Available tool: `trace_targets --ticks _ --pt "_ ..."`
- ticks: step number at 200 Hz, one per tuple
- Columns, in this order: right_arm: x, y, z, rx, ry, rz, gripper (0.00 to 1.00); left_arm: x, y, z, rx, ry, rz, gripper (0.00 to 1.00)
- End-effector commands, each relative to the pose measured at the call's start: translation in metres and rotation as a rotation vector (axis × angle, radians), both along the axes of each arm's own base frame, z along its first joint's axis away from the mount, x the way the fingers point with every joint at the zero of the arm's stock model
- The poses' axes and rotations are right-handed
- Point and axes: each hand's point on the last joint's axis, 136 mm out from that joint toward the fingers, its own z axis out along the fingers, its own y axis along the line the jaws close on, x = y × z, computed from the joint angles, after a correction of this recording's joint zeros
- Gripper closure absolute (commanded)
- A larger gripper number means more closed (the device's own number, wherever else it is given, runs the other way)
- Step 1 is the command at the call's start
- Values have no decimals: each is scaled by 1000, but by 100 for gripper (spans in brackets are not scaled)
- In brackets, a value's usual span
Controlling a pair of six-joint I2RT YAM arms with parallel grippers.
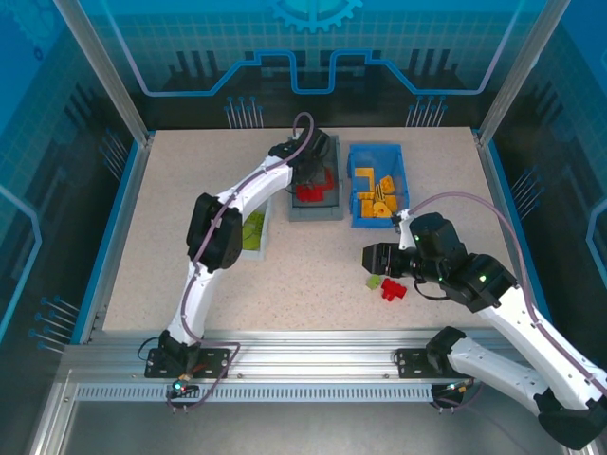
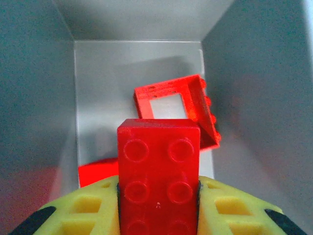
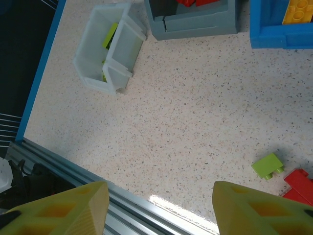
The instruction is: Sort the legos into containers by color
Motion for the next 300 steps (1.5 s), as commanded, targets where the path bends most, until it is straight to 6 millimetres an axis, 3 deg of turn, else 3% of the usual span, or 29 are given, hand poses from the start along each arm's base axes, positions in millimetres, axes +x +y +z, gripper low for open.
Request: trace_targets --ticks 1,35,48,65,121,170,196,224,249,270,300 --pt "-2 1 2 0 -22 12 41 19 0 12 24 -61 -18 75" --pt "-3 1 -4 -4 -9 12 40 25 -1 2 40 -48 -12 66" --pt "-3 2 -5 -4 -5 14 39 24 -1 4 36 -45 -9 58" --pt "-3 2 -6 -6 -2 17 38 23 -2 10 29 -48 -9 55" --pt "-1 -2 -12 -35 11 -1 38 19 -1 49 5 -96 -13 53" --pt "1 -41 -34 -190 91 -196 46 -3 -15 107 -52 -192 -43 62" --pt "1 -56 -40 -265 129 -269 51 -38 -19 139 -81 -232 -57 63" --pt "-4 -76 -59 -396 186 -315 47 -101 -27 158 -140 -235 -104 63" --pt "-15 -86 -88 -470 304 -350 45 -176 -47 150 -210 -202 -192 62" --pt "-23 -76 -114 -424 398 -357 44 -235 -67 136 -246 -169 -274 62" --pt "-33 -59 -150 -352 532 -403 42 -291 -70 104 -249 -94 -308 62"
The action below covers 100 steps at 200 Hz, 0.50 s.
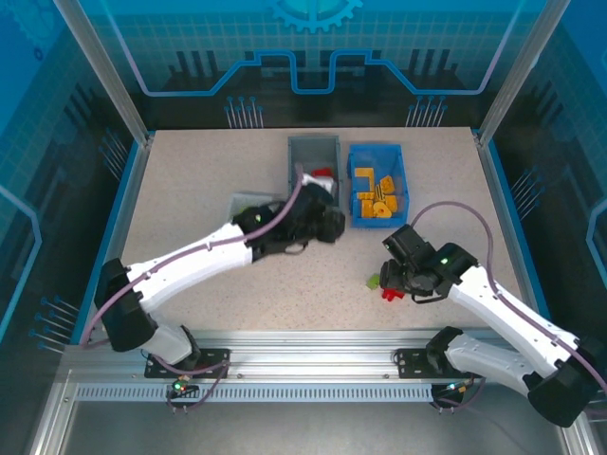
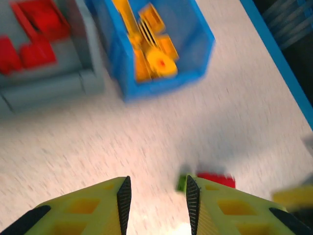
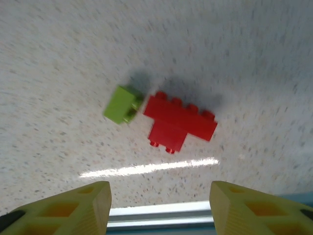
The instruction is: Sort the legos into containers by color
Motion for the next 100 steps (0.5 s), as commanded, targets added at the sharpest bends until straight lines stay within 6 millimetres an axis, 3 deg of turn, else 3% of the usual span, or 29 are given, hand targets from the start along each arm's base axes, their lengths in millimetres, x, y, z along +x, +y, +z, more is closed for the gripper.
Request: trace_targets --ticks 1,20,57,100 --pt "-11 13 -24 71 89 -99 42 -25 4 -20 -31 61 36 62" --pt "-15 15 -39 71 110 -151 41 -47 9 -35 -35 88 28 62" --pt "-10 16 -61 67 117 -199 40 -78 13 -44 -81 96 -28 61" --pt "1 9 -77 32 131 -232 40 -95 28 -45 -119 118 -25 61"
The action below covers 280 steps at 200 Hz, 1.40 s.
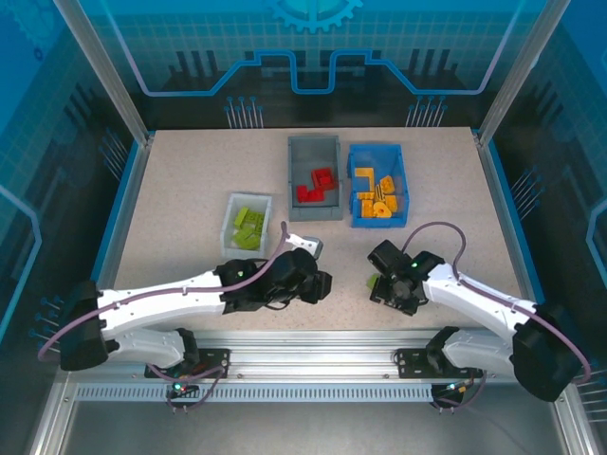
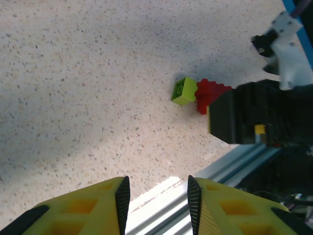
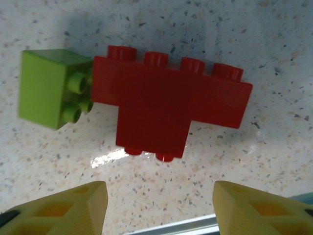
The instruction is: Sort the legos into containers by color
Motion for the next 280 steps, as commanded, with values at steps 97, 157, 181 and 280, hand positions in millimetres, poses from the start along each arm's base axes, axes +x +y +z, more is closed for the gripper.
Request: trace_targets --ticks 97,157,181,280 --pt "28 -14 -16 -45 -31 -32 59 -1 10 24 -74 -30 39 61" --pt "23 -7 26 -104 -115 64 70 11 45 70 -43 -144 139 61" --pt "29 4 70 -116 -221 126 70 19 63 108 -49 -215 182 60" --pt "213 154 147 -182 -447 530 73 87 103 154 -121 -163 356 59"
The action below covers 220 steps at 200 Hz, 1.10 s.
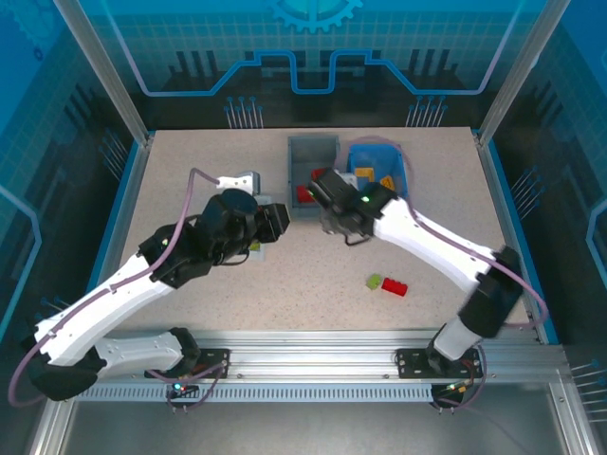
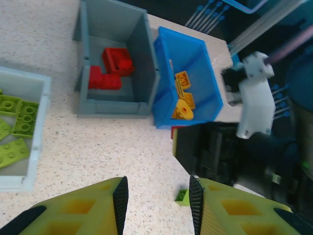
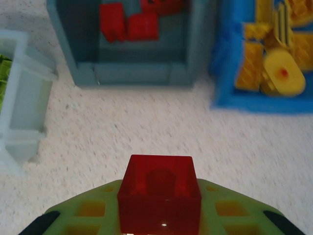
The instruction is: Sort the legos into containers by color
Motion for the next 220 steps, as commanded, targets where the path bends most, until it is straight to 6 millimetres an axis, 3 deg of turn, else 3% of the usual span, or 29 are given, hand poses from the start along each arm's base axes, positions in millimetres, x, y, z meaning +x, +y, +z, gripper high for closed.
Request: trace_targets --ticks 1,35,67,100,133,156,181,217,220 --pt "43 13 -13 -53 -9 88 73 6 1 5 2 8 -27 59" --pt "109 49 -32 81 0 170 73 16 -1 4 4 3 -30 59" --pt "154 55 -63 147 81 164 73 21 -13 -1 -3 -1 -64 59" --pt "187 55 -95 214 126 139 72 26 -35 -8 -37 13 -118 59" --pt "201 61 -103 259 147 147 60 27 -63 -23 -26 31 -193 59" --pt "201 60 -94 257 137 149 51 24 -79 -35 -12 45 -237 57" --pt "197 57 -69 256 100 144 46 16 -91 -53 14 61 -277 55" --pt "186 46 -11 243 -3 124 52 -7 -109 -75 48 71 -384 54" --pt "184 44 5 249 -32 124 52 -10 -110 -78 54 74 -398 54"
